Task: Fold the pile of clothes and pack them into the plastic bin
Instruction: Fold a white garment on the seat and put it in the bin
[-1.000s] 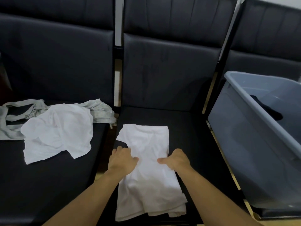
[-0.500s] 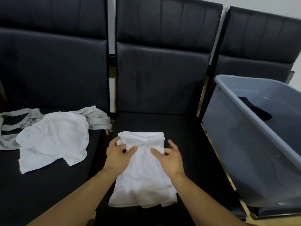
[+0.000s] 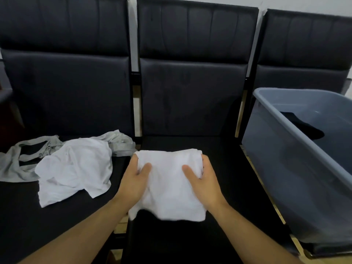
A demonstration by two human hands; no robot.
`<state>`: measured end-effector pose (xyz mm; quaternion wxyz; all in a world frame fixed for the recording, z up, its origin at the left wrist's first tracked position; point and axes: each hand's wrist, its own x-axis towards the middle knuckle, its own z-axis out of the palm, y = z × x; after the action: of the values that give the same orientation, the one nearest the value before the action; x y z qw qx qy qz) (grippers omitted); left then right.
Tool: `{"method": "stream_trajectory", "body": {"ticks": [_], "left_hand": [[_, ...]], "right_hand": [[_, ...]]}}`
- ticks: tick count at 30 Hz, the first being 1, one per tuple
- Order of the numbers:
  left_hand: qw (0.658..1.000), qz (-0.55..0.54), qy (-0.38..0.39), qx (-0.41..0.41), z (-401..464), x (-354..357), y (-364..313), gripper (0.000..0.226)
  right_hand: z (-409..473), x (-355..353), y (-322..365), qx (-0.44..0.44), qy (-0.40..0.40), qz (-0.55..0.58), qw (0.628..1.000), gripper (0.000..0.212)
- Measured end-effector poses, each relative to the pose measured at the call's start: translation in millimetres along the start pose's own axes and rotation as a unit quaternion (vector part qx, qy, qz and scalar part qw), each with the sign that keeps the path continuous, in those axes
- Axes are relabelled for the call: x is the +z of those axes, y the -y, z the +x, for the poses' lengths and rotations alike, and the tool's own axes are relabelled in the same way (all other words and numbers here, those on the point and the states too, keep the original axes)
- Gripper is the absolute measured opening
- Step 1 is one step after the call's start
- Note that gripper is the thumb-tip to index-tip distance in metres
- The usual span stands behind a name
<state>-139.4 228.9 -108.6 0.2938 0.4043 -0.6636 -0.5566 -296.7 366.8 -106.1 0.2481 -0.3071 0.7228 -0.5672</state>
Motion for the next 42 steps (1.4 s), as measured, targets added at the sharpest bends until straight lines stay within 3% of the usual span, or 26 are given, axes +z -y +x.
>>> {"method": "stream_trajectory", "body": {"ticks": [3,6,9,11,14,16,18,21,23,26,30,34,38,40,42], "left_hand": [[0.997,-0.001,0.008,-0.076,10,2,12,0.031],[0.987,0.068,0.037,-0.138,17,7,27,0.043],[0.964,0.188,0.061,-0.177,17,14,34,0.055],[0.934,0.326,0.052,-0.133,14,19,36,0.05],[0.91,0.41,0.058,0.006,3,26,23,0.036],[0.911,0.379,0.159,0.044,-8,32,12,0.014],[0.877,0.389,0.279,0.039,-23,42,11,0.012],[0.808,0.456,0.368,0.061,-42,56,22,0.027],[0.784,0.493,0.37,0.074,-46,61,27,0.029],[0.774,0.518,0.358,0.062,-42,63,26,0.031],[0.785,0.524,0.327,0.047,-31,55,30,0.026],[0.778,0.57,0.248,0.088,-22,45,30,0.026],[0.842,0.511,0.168,0.03,-9,45,34,0.021],[0.881,0.466,0.079,-0.026,-4,47,32,0.026],[0.899,0.425,0.039,-0.1,1,50,31,0.047]], "right_hand": [[8,1,-12,0.071,-0.005,-0.007,0.997,0.05],[8,3,-33,0.149,0.006,-0.028,0.988,0.052],[5,0,-52,0.201,0.01,-0.087,0.976,0.058],[6,-3,-56,0.216,-0.005,-0.18,0.96,0.062],[4,-7,-47,0.134,-0.055,-0.349,0.926,0.064],[5,-7,-39,0.025,-0.047,-0.393,0.918,0.048],[8,-8,-36,-0.047,0.052,-0.419,0.905,0.036],[8,-9,-42,-0.084,0.227,-0.451,0.859,0.04],[4,-10,-48,-0.082,0.266,-0.494,0.824,0.044],[1,-8,-47,-0.051,0.252,-0.53,0.808,0.046],[2,-5,-38,-0.005,0.226,-0.584,0.779,0.042],[1,-6,-36,0.064,0.239,-0.552,0.797,0.042],[13,-20,-30,0.141,0.244,-0.439,0.853,0.037],[23,-31,-29,0.176,0.169,-0.381,0.892,0.034],[32,-39,-37,0.2,0.076,-0.368,0.905,0.032]]}}
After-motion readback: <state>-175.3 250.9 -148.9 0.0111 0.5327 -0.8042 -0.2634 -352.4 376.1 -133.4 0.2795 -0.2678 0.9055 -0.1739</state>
